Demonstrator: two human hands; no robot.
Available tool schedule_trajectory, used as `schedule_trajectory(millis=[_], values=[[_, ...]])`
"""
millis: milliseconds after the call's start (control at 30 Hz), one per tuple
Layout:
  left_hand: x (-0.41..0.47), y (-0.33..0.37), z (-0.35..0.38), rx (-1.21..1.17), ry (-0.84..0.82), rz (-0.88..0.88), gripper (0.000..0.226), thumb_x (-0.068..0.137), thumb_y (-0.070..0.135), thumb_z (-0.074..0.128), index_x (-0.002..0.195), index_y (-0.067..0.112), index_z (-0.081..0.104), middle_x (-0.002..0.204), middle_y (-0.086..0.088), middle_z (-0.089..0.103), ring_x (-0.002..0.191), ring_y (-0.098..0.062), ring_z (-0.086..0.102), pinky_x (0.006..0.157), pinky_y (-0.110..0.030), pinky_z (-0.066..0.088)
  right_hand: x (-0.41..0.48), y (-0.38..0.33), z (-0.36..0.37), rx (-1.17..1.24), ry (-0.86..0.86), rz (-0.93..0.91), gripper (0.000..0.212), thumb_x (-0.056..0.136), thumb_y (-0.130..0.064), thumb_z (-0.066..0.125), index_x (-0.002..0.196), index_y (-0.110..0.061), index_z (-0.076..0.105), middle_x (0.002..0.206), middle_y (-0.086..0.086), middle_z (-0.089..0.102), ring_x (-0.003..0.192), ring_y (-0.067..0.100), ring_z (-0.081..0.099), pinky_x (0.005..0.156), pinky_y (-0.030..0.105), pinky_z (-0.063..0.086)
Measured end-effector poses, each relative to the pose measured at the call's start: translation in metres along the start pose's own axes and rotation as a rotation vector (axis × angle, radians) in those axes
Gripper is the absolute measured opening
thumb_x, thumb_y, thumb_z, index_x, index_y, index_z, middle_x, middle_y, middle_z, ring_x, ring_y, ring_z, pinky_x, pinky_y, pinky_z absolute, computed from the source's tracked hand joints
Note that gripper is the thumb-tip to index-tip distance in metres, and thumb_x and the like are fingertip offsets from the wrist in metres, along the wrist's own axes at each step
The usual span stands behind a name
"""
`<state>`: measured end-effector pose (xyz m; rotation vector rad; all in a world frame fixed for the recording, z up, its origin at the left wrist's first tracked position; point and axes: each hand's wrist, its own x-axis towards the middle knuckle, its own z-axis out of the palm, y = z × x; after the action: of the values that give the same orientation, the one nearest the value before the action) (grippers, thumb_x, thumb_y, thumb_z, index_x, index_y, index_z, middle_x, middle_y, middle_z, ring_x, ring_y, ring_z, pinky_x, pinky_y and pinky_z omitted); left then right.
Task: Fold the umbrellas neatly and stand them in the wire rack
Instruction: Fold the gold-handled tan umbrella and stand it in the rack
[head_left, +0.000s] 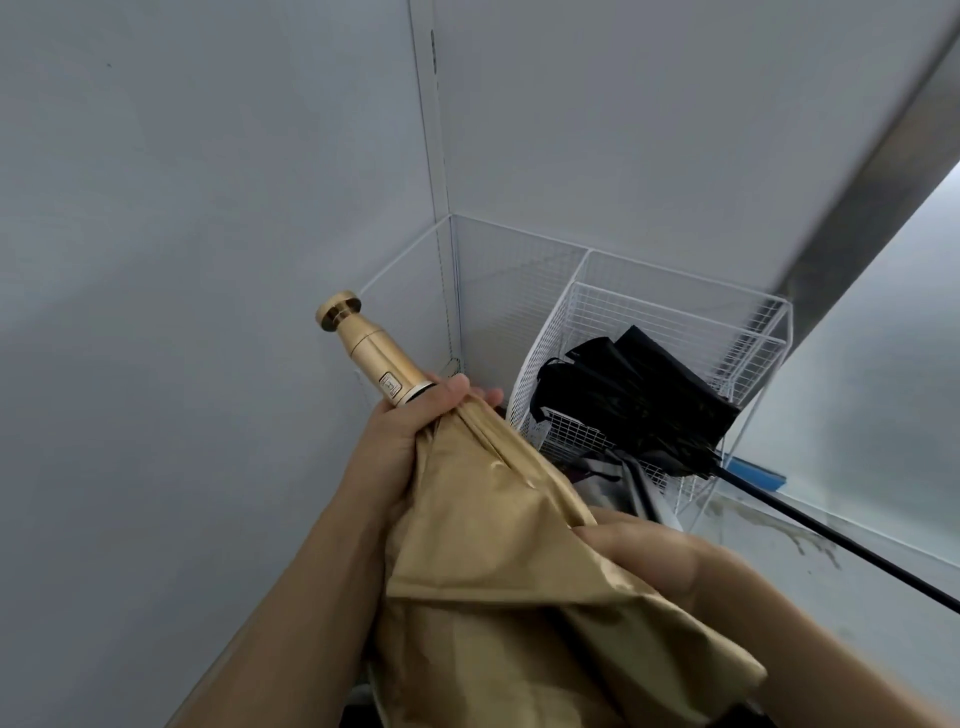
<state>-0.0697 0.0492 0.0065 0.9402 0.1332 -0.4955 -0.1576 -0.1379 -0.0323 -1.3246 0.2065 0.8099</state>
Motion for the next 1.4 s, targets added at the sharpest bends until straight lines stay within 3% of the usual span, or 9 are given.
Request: schedule_trajectory(millis=[100,300,400,467,600,733,900,1167,1400], values=[[0.004,0.001,0.002,0.087,0.251,0.026,0.011,0.079,-0.001,0.066,0.075,0.003,0.057,0.082,-0.022,0.065,0.065,-0.022,0.069,0.056,-0.031,0.057,0.000,-0.004,-0.004,-0.069,0.139,-0.164,0.030,0.079,-0.027,0.072,0.106,-0.013,0.070,0.096,0.000,0.077,0.092,0.018,0.071,0.087,0.032,0.057],[0.011,0.001,-0.014,0.397,0.584,0.229,0.016,0.076,0.000,0.074,0.071,0.008,0.061,0.070,-0.011,0.060,0.061,-0.022,0.060,0.054,-0.027,0.053,-0.012,-0.008,-0.018,-0.206,0.063,-0.321,0.078,0.065,-0.044,0.085,0.135,-0.025,0.057,0.128,0.004,0.066,0.116,0.025,0.064,0.097,0.036,0.053],[0.012,0.001,-0.016,0.455,0.563,0.243,0.020,0.078,0.001,0.074,0.068,0.011,0.060,0.065,-0.005,0.061,0.056,-0.015,0.060,0.056,-0.027,0.050,-0.003,-0.001,-0.006,-0.547,0.395,-0.457,0.033,0.076,-0.022,0.083,0.104,-0.037,0.073,0.097,-0.006,0.074,0.087,0.010,0.069,0.078,0.029,0.053],[0.011,0.002,-0.016,0.477,0.492,0.233,0.017,0.081,0.005,0.075,0.072,0.009,0.061,0.060,-0.001,0.065,0.052,-0.011,0.062,0.054,-0.024,0.052,0.000,-0.001,-0.010,-0.385,0.597,-0.538,0.006,0.085,-0.022,0.075,0.078,-0.022,0.076,0.070,0.006,0.067,0.063,0.023,0.058,0.062,0.035,0.045],[0.007,0.001,-0.013,0.493,0.320,0.208,0.015,0.081,0.002,0.075,0.084,0.004,0.061,0.062,0.000,0.070,0.057,-0.009,0.067,0.052,-0.020,0.052,-0.007,-0.011,-0.024,-0.054,0.654,-0.541,0.065,0.080,-0.046,0.077,0.086,0.015,0.057,0.070,0.023,0.056,0.066,0.029,0.051,0.062,0.040,0.042],[0.003,0.001,-0.008,0.442,0.118,0.182,0.019,0.083,-0.007,0.068,0.082,0.007,0.055,0.067,-0.008,0.069,0.062,-0.014,0.068,0.057,-0.022,0.054,-0.007,-0.013,-0.011,-0.147,0.594,-0.566,0.039,0.082,-0.034,0.065,0.081,0.005,0.065,0.067,0.010,0.062,0.061,0.022,0.057,0.056,0.031,0.048],[0.000,-0.001,-0.007,0.357,-0.037,0.119,0.023,0.074,-0.005,0.072,0.079,0.010,0.055,0.075,-0.015,0.067,0.068,-0.021,0.067,0.063,-0.028,0.056,-0.003,-0.014,-0.015,-0.204,0.840,-0.633,0.048,0.093,-0.030,0.062,0.073,0.013,0.055,0.056,0.008,0.041,0.050,0.014,0.036,0.047,0.022,0.031],[0.006,0.010,-0.014,0.050,0.159,0.135,0.018,0.069,0.007,0.068,0.075,0.016,0.054,0.074,-0.008,0.064,0.067,-0.017,0.065,0.072,-0.029,0.057,-0.009,-0.008,-0.018,-0.222,0.614,-0.364,0.067,0.081,-0.060,0.057,0.087,0.006,0.065,0.068,0.012,0.055,0.062,0.023,0.049,0.062,0.037,0.038],[0.003,0.014,-0.017,-0.115,0.193,0.093,0.020,0.092,0.005,0.056,0.076,0.015,0.051,0.067,-0.001,0.062,0.063,-0.011,0.062,0.066,-0.023,0.057,-0.003,-0.011,-0.028,-0.218,0.888,-0.461,0.049,0.092,-0.039,0.063,0.056,-0.007,0.055,0.044,-0.007,0.038,0.041,0.007,0.033,0.041,0.017,0.029]])
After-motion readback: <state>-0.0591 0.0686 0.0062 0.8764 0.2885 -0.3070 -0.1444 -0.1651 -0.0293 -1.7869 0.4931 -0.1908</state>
